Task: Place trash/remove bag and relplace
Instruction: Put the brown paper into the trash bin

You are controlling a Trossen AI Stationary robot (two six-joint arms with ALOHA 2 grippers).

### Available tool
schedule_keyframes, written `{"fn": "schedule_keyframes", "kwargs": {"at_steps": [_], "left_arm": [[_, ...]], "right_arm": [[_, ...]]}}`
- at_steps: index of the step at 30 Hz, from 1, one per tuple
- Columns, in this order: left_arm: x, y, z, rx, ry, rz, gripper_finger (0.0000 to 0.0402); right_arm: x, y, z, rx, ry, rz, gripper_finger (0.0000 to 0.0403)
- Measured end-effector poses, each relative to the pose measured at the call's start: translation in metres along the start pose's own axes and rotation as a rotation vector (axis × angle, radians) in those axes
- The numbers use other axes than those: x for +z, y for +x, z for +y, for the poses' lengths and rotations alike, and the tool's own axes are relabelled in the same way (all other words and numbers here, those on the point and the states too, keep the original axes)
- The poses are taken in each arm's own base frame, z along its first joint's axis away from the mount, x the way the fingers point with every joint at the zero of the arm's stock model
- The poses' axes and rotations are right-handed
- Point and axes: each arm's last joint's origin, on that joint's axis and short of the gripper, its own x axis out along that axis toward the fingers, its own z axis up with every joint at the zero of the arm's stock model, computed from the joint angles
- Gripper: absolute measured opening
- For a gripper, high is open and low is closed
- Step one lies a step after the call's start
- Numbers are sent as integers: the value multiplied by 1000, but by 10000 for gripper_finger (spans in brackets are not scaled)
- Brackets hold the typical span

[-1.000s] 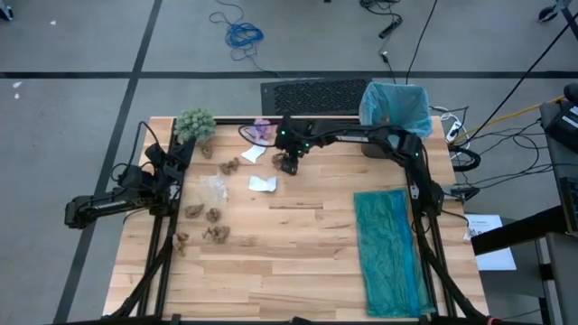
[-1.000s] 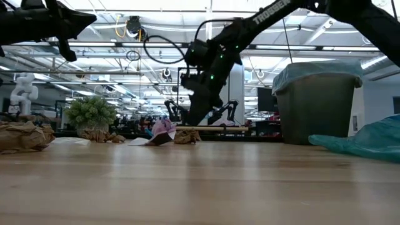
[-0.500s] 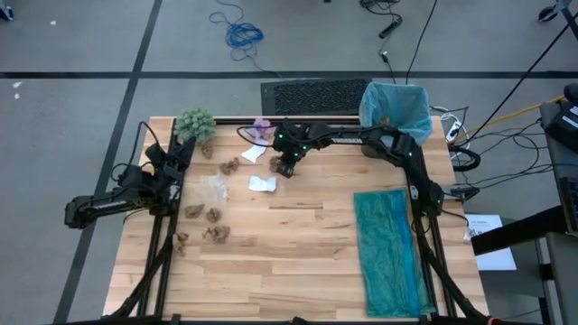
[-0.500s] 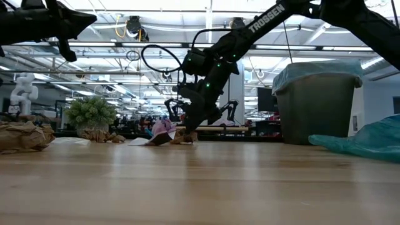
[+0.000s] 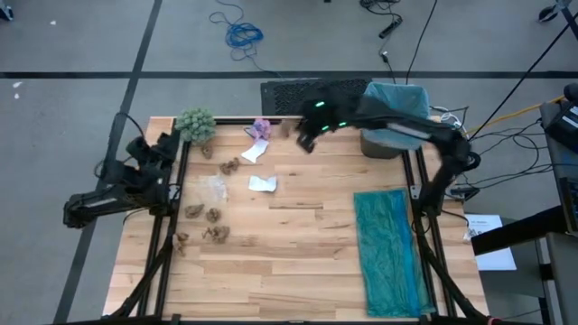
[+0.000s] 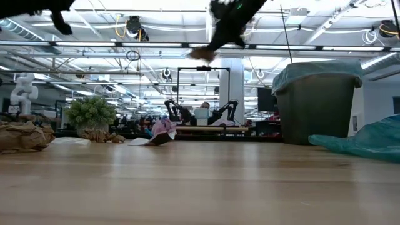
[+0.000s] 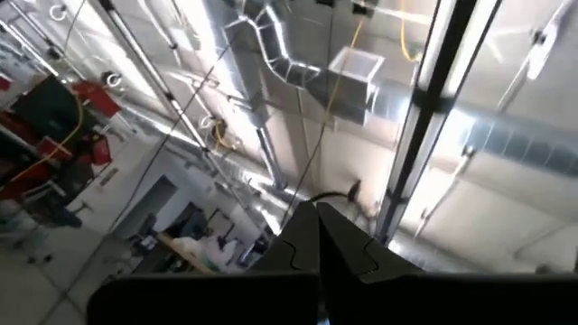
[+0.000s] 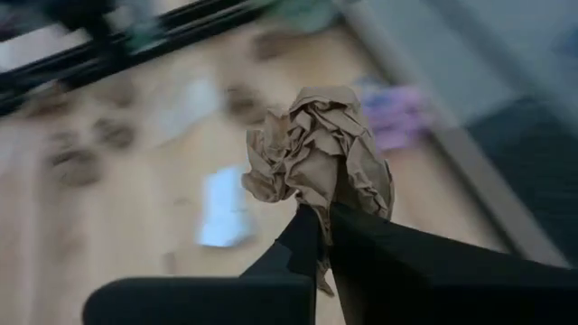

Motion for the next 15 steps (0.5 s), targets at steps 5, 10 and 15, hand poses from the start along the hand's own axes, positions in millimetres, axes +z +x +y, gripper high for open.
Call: {"fn": "schedule_keyframes", "kwargs": {"at_steps": [5, 10, 15], "left_arm": [[28, 32, -24, 24, 121, 137, 0], [48, 71, -47, 28, 214, 235, 0], [52, 104, -61, 31, 252, 323, 0]], "right_arm": [[-13, -82, -23, -288, 125, 7, 1], [-36, -131, -46, -511, 254, 83, 0], [-51, -153, -64, -635, 328, 155, 0]]}}
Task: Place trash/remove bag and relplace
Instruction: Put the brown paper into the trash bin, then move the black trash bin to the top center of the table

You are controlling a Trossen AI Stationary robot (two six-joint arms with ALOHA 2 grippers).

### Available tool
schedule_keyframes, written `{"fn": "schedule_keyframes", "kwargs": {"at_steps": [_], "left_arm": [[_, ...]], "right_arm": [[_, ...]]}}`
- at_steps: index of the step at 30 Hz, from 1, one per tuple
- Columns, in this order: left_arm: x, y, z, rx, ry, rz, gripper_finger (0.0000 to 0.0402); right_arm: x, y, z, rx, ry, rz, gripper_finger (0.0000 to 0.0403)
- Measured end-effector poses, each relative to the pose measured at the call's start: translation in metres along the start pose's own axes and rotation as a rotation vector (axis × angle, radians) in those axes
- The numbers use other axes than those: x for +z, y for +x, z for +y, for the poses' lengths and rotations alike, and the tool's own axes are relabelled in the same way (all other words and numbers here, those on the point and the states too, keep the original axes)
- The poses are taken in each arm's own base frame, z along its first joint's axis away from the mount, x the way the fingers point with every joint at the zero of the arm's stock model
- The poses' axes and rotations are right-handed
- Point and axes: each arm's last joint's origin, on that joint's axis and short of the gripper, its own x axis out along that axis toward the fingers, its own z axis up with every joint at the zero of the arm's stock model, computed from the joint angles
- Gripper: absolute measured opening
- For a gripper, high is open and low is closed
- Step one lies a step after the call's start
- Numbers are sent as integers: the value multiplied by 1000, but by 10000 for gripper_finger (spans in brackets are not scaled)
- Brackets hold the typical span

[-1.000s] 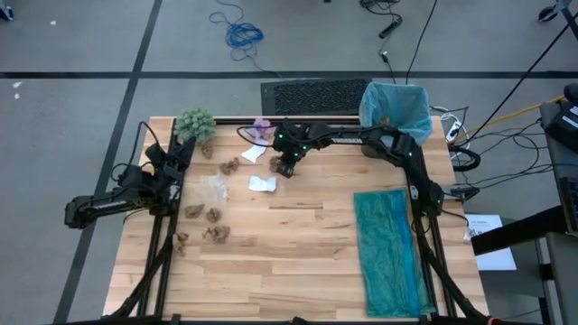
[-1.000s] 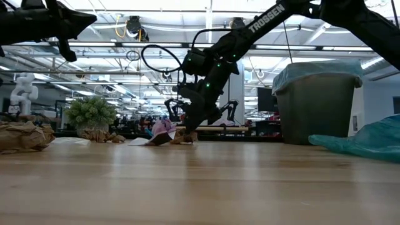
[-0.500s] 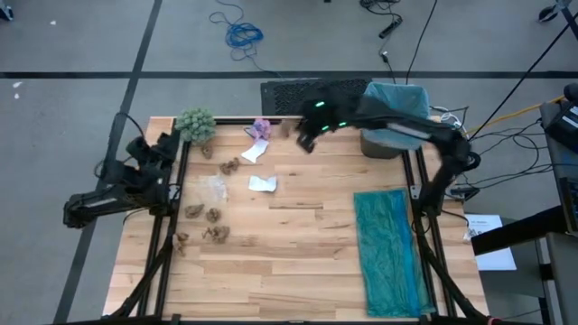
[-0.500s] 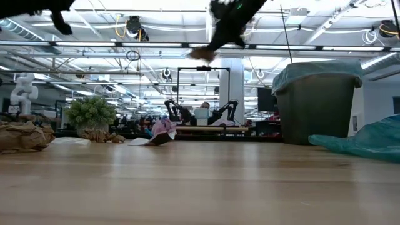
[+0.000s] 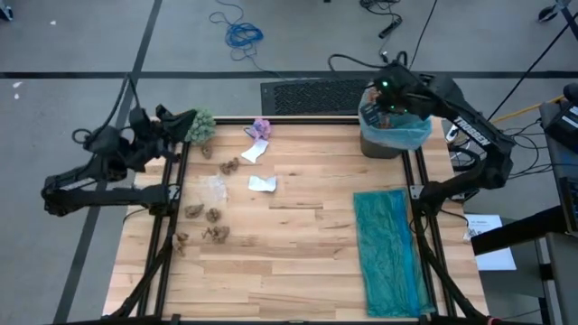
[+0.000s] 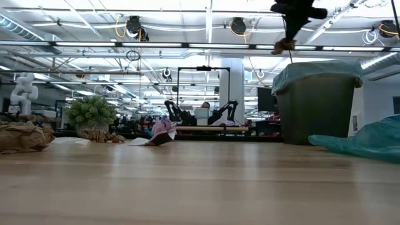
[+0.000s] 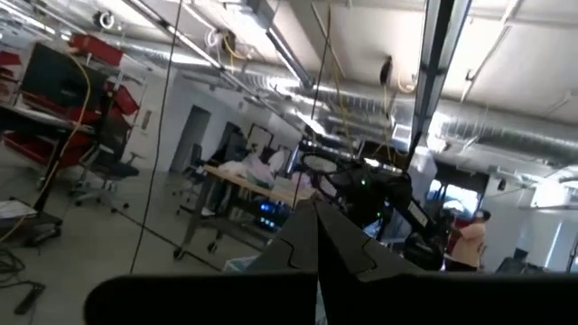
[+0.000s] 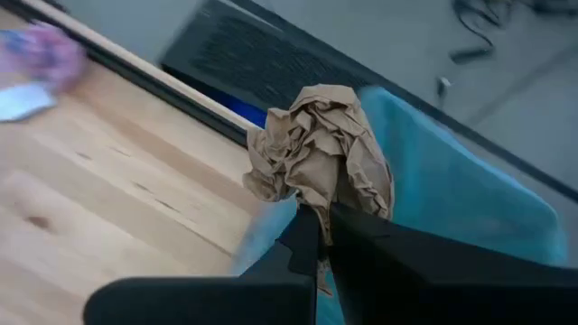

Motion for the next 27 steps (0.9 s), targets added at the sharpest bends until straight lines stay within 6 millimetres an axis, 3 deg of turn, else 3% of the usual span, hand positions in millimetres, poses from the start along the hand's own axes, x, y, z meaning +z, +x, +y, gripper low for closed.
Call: {"fn": "schedule_keyframes", "kwargs": {"at_steps": [9, 13, 19, 22, 27], "left_arm": [[6, 20, -7, 5, -1, 40, 0], [5, 22, -7, 7, -1, 46, 0], [5, 22, -7, 8, -26, 45, 0], [5, 22, -7, 8, -27, 45, 0], [5, 22, -7, 8, -28, 45, 0]], "right_arm": [[-3, 28, -25, -148, 111, 213, 10], [1, 36, -29, -149, 85, 232, 69], [1, 36, -27, -82, 90, 243, 197], [1, 34, -25, 36, 108, 253, 249], [2, 30, -12, 221, 168, 268, 271]]}}
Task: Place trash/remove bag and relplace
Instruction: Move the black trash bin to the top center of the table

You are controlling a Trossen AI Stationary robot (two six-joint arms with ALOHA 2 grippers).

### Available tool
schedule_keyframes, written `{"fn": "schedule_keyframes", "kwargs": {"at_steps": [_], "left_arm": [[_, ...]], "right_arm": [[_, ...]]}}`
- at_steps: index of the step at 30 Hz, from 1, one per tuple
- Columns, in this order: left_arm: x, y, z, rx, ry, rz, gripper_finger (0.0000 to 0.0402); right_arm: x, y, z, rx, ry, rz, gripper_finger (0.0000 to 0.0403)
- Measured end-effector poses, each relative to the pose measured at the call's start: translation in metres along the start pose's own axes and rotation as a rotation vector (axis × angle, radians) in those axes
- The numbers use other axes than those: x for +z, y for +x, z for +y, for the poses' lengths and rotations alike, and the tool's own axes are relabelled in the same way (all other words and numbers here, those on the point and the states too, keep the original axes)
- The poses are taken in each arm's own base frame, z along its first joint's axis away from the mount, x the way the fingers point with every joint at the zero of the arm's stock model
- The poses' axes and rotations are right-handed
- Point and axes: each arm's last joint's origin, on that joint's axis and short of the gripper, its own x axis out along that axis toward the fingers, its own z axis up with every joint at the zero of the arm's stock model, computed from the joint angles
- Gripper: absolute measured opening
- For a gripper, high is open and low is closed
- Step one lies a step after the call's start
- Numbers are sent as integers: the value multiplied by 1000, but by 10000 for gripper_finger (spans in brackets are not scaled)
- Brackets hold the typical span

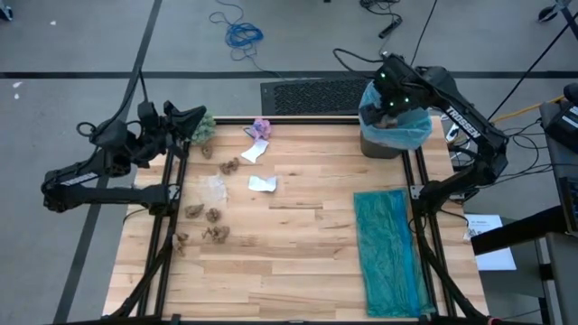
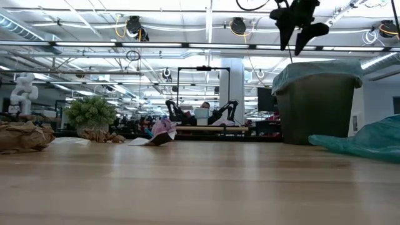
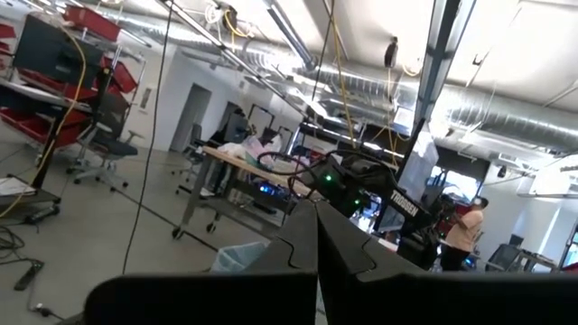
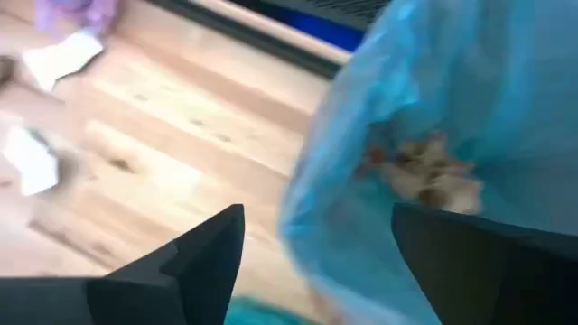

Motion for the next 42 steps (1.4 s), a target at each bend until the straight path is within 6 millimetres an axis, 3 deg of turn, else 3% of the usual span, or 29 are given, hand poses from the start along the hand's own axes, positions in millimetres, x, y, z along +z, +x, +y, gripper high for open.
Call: {"fn": "schedule_keyframes", "kwargs": {"at_steps": [13, 28, 39, 42], "left_arm": [[0, 0, 0, 0, 1, 0, 0], [-2, 0, 1, 7, 5, 20, 0], [-2, 0, 1, 7, 6, 20, 0], [-2, 0, 1, 8, 6, 20, 0]], "right_arm": [[-2, 17, 23, -10, -93, 78, 126], [1, 35, 25, -75, -90, 160, 138], [8, 54, 29, -142, -91, 192, 12], [9, 56, 30, -138, -105, 195, 6]]}}
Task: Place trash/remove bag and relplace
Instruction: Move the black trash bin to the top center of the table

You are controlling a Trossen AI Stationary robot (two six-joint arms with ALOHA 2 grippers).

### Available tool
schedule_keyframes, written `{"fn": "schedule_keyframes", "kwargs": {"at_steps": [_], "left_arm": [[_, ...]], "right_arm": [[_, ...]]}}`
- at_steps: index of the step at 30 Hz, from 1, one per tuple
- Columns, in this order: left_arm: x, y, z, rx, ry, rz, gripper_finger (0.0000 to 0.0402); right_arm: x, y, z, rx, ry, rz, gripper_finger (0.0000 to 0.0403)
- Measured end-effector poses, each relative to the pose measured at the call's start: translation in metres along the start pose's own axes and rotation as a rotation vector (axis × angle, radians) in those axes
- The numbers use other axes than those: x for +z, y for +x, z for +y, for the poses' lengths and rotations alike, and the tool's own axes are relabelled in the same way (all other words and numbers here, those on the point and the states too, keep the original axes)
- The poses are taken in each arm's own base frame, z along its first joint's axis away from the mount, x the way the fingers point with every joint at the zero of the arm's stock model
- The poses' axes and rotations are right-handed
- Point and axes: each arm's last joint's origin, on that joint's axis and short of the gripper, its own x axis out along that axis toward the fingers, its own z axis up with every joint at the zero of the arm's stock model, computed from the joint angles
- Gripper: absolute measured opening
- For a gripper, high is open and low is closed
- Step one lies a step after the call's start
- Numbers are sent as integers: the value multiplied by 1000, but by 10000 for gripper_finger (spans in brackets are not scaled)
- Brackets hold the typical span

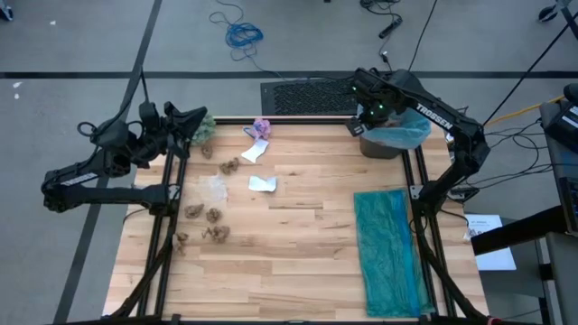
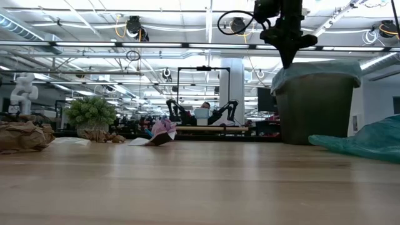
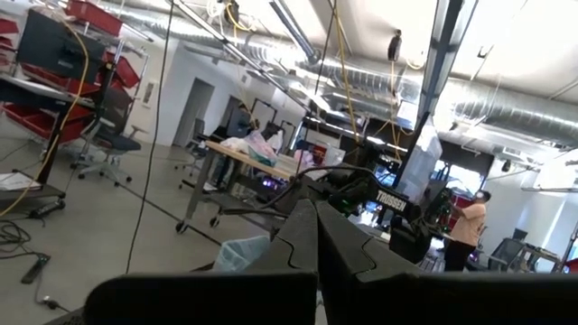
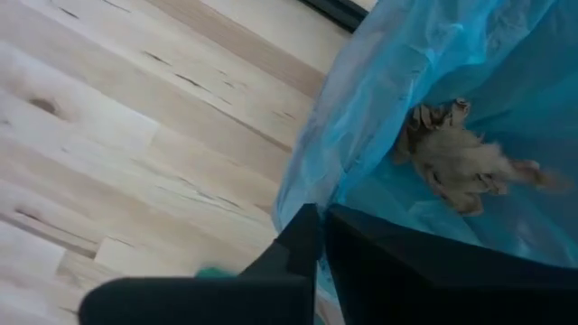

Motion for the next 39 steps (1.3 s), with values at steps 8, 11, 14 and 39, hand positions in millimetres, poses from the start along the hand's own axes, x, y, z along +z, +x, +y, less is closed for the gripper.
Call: {"fn": "schedule_keyframes", "kwargs": {"at_steps": [8, 11, 14, 39], "left_arm": [[0, 0, 0, 0, 0, 0, 0], [0, 0, 0, 0, 1, 0, 0], [0, 0, 0, 0, 1, 0, 0], [13, 20, -9, 51, 56, 219, 0]], "right_arm": [[-8, -3, 20, 108, -53, 22, 1], [-13, -6, 36, 186, -98, 21, 1], [-18, -10, 56, 308, -140, 6, 1], [-44, -22, 105, 469, -293, -16, 136]]}}
